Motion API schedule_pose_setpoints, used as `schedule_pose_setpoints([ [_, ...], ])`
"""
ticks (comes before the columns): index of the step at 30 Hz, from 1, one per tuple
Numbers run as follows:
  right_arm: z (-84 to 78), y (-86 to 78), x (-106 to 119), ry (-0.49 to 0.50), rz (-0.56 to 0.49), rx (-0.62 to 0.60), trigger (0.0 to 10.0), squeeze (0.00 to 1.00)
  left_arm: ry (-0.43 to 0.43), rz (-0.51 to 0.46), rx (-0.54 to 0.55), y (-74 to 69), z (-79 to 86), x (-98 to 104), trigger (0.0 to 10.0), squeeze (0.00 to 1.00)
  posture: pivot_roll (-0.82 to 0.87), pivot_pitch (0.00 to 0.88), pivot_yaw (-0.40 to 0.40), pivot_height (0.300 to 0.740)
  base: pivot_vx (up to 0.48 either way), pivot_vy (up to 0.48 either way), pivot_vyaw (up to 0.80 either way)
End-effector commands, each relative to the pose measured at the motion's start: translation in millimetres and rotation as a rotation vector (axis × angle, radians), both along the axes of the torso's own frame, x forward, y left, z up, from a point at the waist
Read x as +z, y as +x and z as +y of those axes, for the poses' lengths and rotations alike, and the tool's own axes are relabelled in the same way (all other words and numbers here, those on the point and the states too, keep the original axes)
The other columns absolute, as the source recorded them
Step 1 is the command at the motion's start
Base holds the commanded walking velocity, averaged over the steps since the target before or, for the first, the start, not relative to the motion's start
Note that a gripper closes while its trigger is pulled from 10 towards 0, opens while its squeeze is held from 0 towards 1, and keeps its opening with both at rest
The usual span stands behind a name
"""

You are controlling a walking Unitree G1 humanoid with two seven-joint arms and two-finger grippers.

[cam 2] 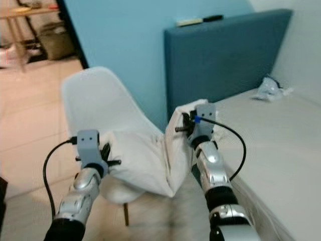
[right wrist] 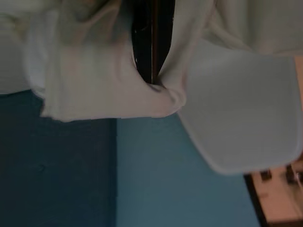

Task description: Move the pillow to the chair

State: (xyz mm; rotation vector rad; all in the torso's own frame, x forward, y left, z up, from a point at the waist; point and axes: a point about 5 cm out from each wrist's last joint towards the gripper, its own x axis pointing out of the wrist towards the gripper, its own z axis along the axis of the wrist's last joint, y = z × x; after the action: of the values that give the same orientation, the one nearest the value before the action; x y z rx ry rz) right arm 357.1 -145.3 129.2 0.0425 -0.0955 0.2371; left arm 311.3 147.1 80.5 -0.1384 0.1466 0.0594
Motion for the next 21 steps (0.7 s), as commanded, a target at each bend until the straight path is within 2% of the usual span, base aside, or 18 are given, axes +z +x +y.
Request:
schedule_pose_setpoints([
  [1, 12.8, 3.6, 13, 0.007, -0.055, 0.060, 10.0, 0.00, 0.011, -0.005, 0.017, 2.6, -0.8, 2, 10.0, 0.00, 0.00, 0.011, -0.052, 0.740, 0.000, 0.000, 0.80],
  [4, 11.5, 4.2, 14, 0.000, -0.052, 0.065, 10.0, 0.00, 0.013, 0.000, 0.032, 2.1, -1.7, 1, 10.0, 0.00, 0.00, 0.015, -0.068, 0.740, 0.000, 0.000, 0.80],
  [5, 10.5, 4.9, 14, -0.010, -0.049, 0.073, 10.0, 0.00, -0.019, 0.019, 0.052, 0.8, -2.2, -1, 10.0, 0.00, 0.00, 0.018, -0.075, 0.740, 0.000, 0.000, 0.80],
  [7, 10.1, 5.0, 14, -0.014, -0.046, 0.075, 10.0, 0.00, -0.027, 0.024, 0.055, 0.3, -2.1, -2, 10.0, 0.00, 0.00, 0.020, -0.079, 0.740, 0.000, 0.000, 0.80],
  [10, 9.0, 4.7, 10, -0.020, -0.035, 0.074, 10.0, 0.00, -0.013, 0.030, 0.056, -0.9, -0.7, -2, 10.0, 0.00, 0.00, 0.021, -0.079, 0.740, 0.000, 0.000, 0.80],
  [12, 7.5, 3.4, 5, -0.019, -0.017, 0.065, 10.0, 0.00, 0.047, 0.026, 0.065, -1.0, 3.3, -2, 10.0, 0.00, 0.01, 0.025, -0.068, 0.740, 0.000, 0.000, 0.80],
  [14, 6.9, 2.6, 2, -0.017, -0.011, 0.060, 10.0, 0.00, 0.060, 0.017, 0.056, -1.0, 4.6, -2, 10.0, 0.00, 0.01, 0.028, -0.057, 0.740, 0.000, 0.000, 0.80],
  [19, 4.5, -0.9, -6, -0.017, 0.012, 0.043, 10.0, 0.00, 0.050, 0.015, 0.043, 0.5, 8.5, 0, 10.0, 0.00, 0.01, 0.033, -0.035, 0.740, 0.000, 0.000, 0.80],
  [21, 3.4, -1.5, -8, 0.008, 0.030, 0.030, 10.0, 0.00, 0.049, 0.019, 0.040, 2.1, 8.8, 1, 10.0, 0.00, 0.01, 0.035, -0.030, 0.740, 0.000, 0.000, 0.00],
])
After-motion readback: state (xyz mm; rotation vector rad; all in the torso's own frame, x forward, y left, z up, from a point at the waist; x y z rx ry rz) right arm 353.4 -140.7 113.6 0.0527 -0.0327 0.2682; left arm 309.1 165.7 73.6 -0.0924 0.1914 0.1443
